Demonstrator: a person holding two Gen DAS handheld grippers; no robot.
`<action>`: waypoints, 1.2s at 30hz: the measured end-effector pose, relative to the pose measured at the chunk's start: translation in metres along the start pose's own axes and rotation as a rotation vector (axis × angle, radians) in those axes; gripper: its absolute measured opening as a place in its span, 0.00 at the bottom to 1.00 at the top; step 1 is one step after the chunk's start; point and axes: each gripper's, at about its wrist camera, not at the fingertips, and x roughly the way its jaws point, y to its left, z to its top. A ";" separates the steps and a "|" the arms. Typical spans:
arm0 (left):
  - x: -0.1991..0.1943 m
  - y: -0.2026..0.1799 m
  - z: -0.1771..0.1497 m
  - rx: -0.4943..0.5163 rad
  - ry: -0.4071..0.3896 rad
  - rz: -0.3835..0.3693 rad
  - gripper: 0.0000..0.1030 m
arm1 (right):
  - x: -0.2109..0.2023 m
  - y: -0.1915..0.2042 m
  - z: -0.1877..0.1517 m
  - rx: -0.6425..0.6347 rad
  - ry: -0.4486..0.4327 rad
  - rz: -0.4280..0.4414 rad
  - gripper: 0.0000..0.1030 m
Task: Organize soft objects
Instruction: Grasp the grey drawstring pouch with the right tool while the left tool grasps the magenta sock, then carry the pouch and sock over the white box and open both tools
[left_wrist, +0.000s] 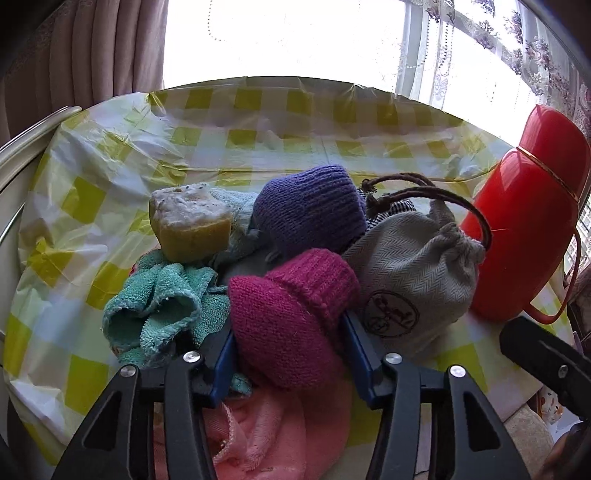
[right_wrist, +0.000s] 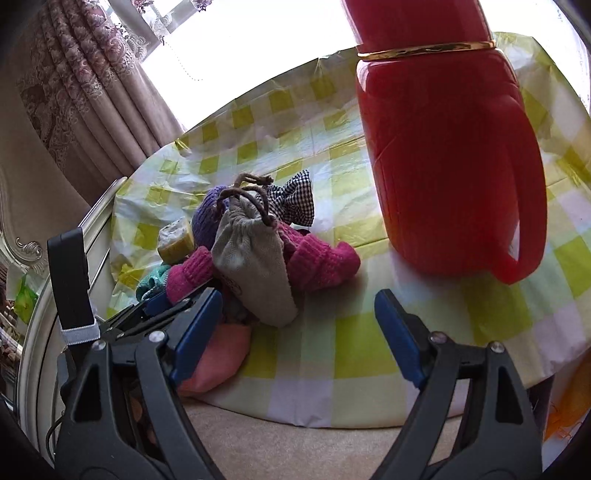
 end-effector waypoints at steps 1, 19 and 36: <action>-0.003 0.002 -0.001 -0.013 -0.018 -0.011 0.42 | 0.004 0.003 0.001 -0.001 0.000 0.001 0.84; -0.042 0.044 -0.011 -0.235 -0.240 -0.085 0.30 | 0.059 0.046 0.016 -0.110 -0.026 -0.091 0.83; -0.056 0.030 -0.017 -0.179 -0.302 -0.050 0.30 | 0.042 0.053 0.002 -0.188 -0.067 -0.028 0.37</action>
